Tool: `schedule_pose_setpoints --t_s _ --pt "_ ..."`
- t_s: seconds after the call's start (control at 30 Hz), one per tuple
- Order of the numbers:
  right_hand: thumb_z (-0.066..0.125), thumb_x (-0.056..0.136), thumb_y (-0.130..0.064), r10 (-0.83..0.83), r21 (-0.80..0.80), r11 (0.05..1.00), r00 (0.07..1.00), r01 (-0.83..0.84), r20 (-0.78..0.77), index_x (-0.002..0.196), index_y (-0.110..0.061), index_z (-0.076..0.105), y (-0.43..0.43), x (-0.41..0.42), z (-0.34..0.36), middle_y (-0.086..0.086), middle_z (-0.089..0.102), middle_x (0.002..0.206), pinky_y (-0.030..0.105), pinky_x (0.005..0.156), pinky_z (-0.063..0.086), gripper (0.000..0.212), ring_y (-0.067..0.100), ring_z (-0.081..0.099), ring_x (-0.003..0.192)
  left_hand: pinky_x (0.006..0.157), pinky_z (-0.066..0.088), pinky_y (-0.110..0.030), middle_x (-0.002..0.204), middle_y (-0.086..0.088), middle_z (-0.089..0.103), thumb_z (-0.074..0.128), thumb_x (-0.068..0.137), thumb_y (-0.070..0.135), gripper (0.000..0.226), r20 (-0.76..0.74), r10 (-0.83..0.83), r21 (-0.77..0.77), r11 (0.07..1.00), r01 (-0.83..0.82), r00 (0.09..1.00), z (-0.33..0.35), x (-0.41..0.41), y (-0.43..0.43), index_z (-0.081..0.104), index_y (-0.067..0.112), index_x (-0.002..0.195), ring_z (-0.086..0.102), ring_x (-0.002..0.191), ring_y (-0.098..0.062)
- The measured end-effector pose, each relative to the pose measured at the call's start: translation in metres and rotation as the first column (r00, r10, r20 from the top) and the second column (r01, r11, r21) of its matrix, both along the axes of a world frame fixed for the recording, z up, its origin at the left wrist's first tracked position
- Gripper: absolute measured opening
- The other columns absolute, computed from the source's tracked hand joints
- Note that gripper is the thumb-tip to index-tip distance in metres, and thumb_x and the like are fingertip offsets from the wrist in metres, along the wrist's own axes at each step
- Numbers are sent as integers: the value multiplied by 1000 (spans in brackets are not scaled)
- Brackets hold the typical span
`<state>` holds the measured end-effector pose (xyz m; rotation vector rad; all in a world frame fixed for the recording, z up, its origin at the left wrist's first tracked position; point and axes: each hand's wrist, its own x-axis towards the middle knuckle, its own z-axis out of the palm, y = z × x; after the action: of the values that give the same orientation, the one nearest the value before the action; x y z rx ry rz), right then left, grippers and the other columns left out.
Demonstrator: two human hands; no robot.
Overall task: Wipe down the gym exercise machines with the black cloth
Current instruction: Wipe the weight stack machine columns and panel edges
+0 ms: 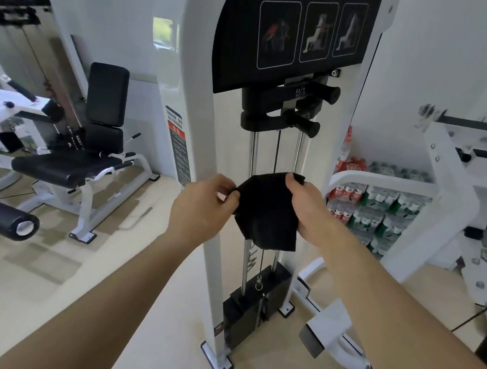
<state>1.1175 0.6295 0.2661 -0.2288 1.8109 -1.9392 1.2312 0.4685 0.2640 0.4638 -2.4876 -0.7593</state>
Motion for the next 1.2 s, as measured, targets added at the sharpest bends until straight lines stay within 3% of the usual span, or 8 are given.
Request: schedule_pose_setpoints --t_s 0.23,0.43,0.53,0.6,0.73,0.87,1.0,1.2 --pt "31 108 -42 -315 -90 949 923 303 -219 88 -18 53 -80 9 55 1 58 87 31 77 47 38 18 59 85 66 56 -36 74 13 69 58 93 27 12 -275 210 23 977 -211 938 35 13 -45 68 24 87 65 68 -7" --pt "45 93 -59 16 -131 990 960 -55 -278 120 -22 65 -129 37 49 -1 71 114 42 104 46 51 20 64 111 72 55 -38 79 9 68 57 96 26 11 -359 229 52 973 -225 905 46 2 -58 66 20 93 65 74 -12" --pt "37 106 -37 167 -322 920 966 -225 -198 119 -21 64 -120 36 41 -4 74 109 24 95 51 34 6 68 103 74 51 -34 85 8 67 57 97 22 9 -408 183 66 983 -171 895 46 -4 -59 64 20 92 62 76 -10" --pt "24 110 -29 165 -417 886 979 -201 -121 115 -21 61 -116 25 37 -8 72 101 14 83 52 38 -2 69 91 75 51 -35 87 7 67 54 98 22 12 -426 176 101 984 -146 888 42 -8 -62 63 21 91 61 78 -11" --pt "14 103 -59 120 -504 856 992 -119 -29 136 -18 57 -122 14 39 3 64 135 33 114 39 68 16 56 129 76 52 -41 85 5 68 46 98 26 19 -446 155 129 986 -109 881 34 -12 -67 62 20 89 64 80 -16" --pt "29 105 -53 13 -544 839 1000 -26 -27 106 -21 70 -129 12 42 -2 73 104 35 103 47 52 15 66 105 77 53 -45 86 6 67 40 97 33 26 -440 134 123 989 -88 888 29 -14 -73 62 20 89 66 84 -16" --pt "56 100 -36 -149 -350 936 946 41 -287 108 -16 60 -147 15 51 3 66 103 32 88 51 22 16 63 94 77 52 -46 86 4 66 40 97 32 25 -455 121 115 990 -77 882 28 -16 -76 60 19 89 65 84 -19" --pt "41 79 -75 -209 -117 977 689 179 -694 138 -14 44 -170 16 45 0 45 122 22 95 38 85 19 47 117 69 41 -33 83 2 61 42 99 23 17 -481 106 74 994 -80 871 36 -15 -74 54 22 86 53 75 -14"
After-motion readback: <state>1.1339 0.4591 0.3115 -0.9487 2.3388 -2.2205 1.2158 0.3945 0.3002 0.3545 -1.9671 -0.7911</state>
